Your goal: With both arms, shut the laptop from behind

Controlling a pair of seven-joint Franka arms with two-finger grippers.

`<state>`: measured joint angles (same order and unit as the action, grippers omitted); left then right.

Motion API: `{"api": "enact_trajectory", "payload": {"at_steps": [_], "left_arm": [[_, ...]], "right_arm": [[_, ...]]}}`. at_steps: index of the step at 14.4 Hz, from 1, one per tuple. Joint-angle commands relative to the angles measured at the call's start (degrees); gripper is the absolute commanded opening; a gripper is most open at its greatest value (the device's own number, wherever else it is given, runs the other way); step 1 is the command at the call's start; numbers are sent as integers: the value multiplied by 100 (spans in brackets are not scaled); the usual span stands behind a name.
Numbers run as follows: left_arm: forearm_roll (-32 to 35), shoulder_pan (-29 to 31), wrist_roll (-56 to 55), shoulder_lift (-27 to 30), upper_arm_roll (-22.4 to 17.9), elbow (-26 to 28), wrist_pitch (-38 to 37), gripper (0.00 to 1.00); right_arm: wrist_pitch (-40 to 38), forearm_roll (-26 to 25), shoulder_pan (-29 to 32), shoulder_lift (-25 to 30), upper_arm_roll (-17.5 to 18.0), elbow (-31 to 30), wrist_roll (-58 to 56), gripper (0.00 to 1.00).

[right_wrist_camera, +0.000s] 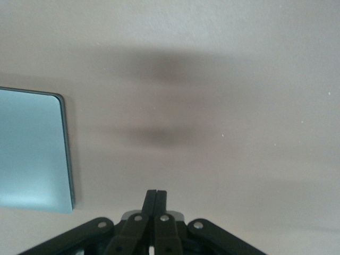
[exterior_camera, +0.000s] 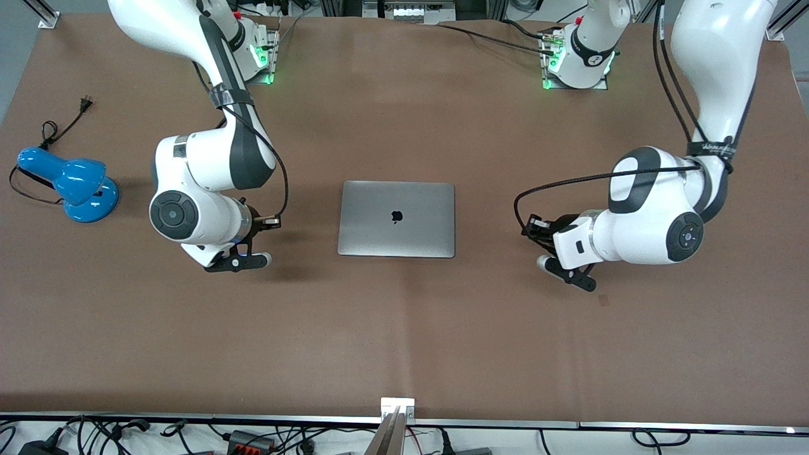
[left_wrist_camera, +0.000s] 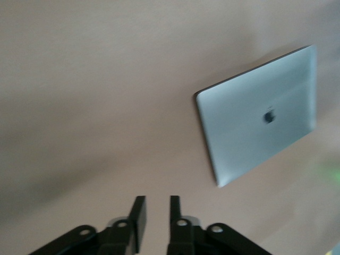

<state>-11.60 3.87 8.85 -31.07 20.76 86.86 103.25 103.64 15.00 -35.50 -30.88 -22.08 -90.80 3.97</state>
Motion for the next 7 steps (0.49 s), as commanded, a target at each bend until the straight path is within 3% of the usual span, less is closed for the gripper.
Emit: {"api": "enact_trajectory", "payload": {"at_steps": [1,3,4,5,6,7], "left_arm": [[736,-36,-479,338,-19,-91,-515,60],[965,-36,-821,566,-20,-91,-840,85],[1167,-36,-858,698,-19,-82,-929,100],[1247,-27,-876,760,-19,-91,-999,100],[1257,-27,-876,795,-11,-117,-1069,100],[1257,-36,-858,891,7,-152,-1331,100]], "right_arm": [[-176,-102,-62,284,-130,-263,104,4],[-248,-102,-89,354,-235,-228,104,19],[-257,-102,-80,372,-244,-219,104,42],[-257,-102,-80,399,-279,-201,104,74],[-257,-102,-80,460,-341,-184,95,100],[-265,-102,-89,512,-376,-166,104,100]]}}
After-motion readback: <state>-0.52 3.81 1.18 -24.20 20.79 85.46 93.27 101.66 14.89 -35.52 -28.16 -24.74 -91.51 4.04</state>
